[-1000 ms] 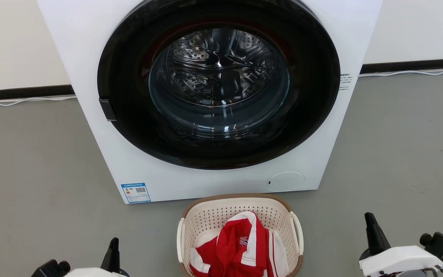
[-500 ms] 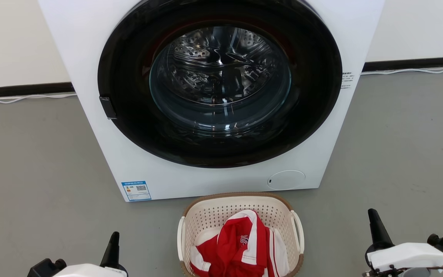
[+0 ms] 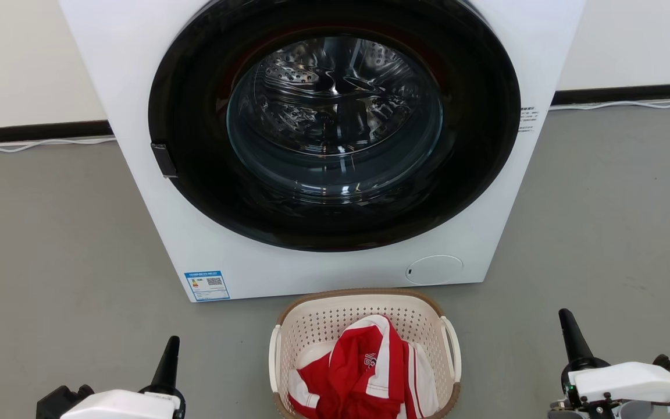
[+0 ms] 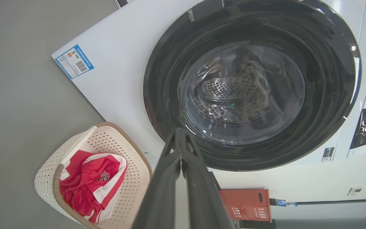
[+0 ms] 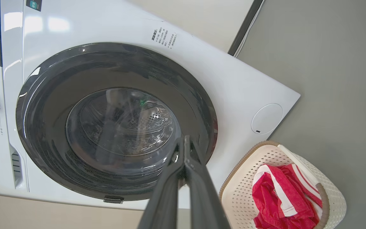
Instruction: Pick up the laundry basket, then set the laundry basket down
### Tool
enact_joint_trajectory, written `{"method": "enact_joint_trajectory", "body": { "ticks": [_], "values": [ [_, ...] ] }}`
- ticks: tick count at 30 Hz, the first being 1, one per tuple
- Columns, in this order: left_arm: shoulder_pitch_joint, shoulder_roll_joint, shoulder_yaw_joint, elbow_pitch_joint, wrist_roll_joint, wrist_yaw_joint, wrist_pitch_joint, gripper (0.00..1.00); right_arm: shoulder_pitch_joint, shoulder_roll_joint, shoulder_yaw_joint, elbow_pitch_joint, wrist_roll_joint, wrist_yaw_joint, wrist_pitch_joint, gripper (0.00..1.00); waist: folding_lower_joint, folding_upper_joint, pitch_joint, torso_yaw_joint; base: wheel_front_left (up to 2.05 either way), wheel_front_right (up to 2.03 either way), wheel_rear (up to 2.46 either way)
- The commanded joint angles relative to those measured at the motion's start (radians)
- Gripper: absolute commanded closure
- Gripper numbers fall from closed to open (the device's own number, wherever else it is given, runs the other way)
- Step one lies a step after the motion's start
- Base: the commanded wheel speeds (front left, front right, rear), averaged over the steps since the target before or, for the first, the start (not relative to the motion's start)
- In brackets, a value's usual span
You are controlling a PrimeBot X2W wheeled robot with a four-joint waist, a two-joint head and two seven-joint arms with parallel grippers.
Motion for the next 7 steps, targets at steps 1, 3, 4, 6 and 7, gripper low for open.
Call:
{"method": "enact_joint_trajectory", "body": {
  "ticks": [1,3,4,6,7],
  "values": [
    [-0.059,0.011,0.026,-0.033,-0.024,-0.013,0.006,1.0,-0.04,-0.004,0.01,-0.038,0.029,0.005,0.01,1.0,-0.0001,-0.0001,0.0,0.0,0.0,0.0,0.0],
    [-0.061,0.011,0.028,-0.036,-0.044,-0.016,0.012,1.0,-0.041,-0.004,0.008,-0.042,0.055,0.006,0.016,1.0,-0.0001,-0.0001,0.002,0.001,0.0,0.0,0.0],
    [-0.062,0.011,0.029,-0.037,-0.055,-0.018,0.015,1.0,-0.041,-0.004,0.008,-0.045,0.068,0.006,0.019,1.0,-0.0001,-0.0001,0.002,0.001,0.0,0.0,0.0],
    [-0.064,0.012,0.031,-0.04,-0.075,-0.021,0.02,1.0,-0.041,-0.004,0.006,-0.05,0.094,0.006,0.024,1.0,-0.0001,-0.0001,0.003,0.001,0.0,0.0,0.0],
    [-0.066,0.012,0.033,-0.042,-0.086,-0.023,0.024,1.0,-0.041,-0.004,0.006,-0.052,0.107,0.006,0.027,1.0,-0.0001,-0.0001,0.004,0.002,0.0,0.0,0.0]
  ]
}}
